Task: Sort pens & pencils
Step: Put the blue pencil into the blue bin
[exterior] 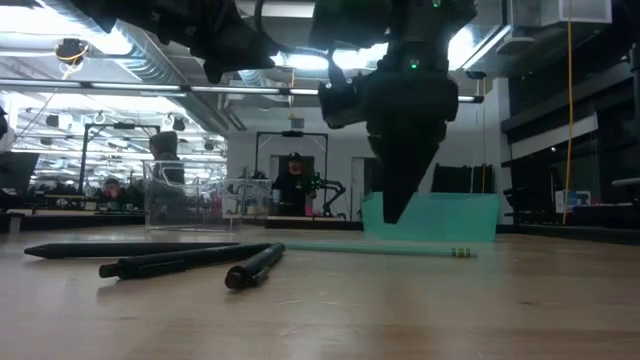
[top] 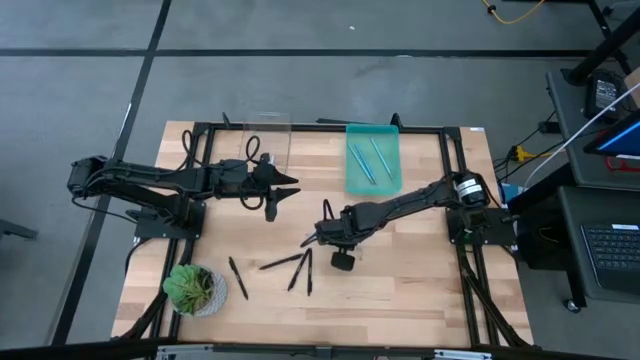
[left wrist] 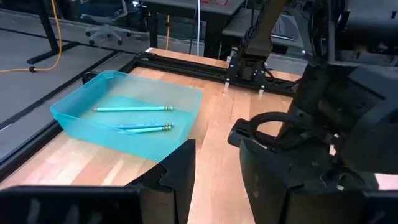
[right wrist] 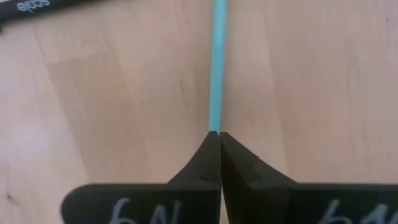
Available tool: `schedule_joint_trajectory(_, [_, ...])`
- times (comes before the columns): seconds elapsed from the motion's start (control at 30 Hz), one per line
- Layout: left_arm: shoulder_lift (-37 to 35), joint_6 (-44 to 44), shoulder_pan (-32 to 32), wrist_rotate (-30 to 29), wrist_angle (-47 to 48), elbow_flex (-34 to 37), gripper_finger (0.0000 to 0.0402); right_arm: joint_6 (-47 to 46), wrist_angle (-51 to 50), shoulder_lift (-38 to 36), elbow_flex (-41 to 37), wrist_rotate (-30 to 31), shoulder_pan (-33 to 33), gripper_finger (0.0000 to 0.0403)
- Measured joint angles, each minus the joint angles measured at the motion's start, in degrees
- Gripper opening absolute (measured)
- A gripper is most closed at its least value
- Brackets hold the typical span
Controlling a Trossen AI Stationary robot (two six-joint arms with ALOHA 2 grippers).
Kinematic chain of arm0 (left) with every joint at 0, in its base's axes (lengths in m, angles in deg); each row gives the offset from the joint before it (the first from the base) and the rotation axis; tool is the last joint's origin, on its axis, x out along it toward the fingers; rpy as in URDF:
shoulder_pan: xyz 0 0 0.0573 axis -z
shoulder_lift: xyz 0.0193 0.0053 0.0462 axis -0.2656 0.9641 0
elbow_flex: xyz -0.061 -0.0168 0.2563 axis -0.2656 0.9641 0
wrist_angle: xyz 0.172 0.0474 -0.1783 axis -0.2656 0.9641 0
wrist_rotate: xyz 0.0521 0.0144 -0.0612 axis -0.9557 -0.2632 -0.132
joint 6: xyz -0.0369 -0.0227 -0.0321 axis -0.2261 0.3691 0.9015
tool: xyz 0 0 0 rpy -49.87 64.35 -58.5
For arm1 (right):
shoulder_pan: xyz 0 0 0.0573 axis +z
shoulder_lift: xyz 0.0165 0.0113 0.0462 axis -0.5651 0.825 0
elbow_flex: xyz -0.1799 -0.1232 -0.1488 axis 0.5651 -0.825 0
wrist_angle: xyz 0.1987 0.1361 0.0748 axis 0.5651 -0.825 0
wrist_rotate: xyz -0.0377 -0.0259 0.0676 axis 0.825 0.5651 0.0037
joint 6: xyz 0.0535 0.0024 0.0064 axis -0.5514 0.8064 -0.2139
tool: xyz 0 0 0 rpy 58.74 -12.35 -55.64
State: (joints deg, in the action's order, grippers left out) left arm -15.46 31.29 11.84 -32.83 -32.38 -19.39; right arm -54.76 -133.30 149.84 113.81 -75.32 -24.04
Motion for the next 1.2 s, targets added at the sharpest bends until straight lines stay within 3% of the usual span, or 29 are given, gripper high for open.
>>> schedule_joint_trajectory(0.2, [0.0,0.0,0.0,0.0,0.1,0.0,0.0121,-1.3,0.8,0.0,0.0,1.1,0.0,0.0013])
schedule_joint_trajectory(0.63, [0.0,0.0,0.0,0.0,0.2,0.0,0.0121,-1.8,5.6,0.0,-1.4,1.2,0.3,0.0167])
schedule_joint_trajectory(0.77, [0.0,0.0,0.0,0.0,0.2,0.0,0.0121,-2.0,6.6,0.1,-3.2,1.1,0.3,0.0198])
schedule_joint_trajectory(1.07, [0.0,0.0,0.0,0.0,0.1,0.0,0.0121,-3.5,9.3,0.0,-8.8,1.7,0.4,0.0208])
schedule_joint_trajectory(1.2, [0.0,0.0,0.0,0.0,0.1,0.0,0.0121,-3.4,10.1,0.0,-10.3,3.9,0.5,0.0184])
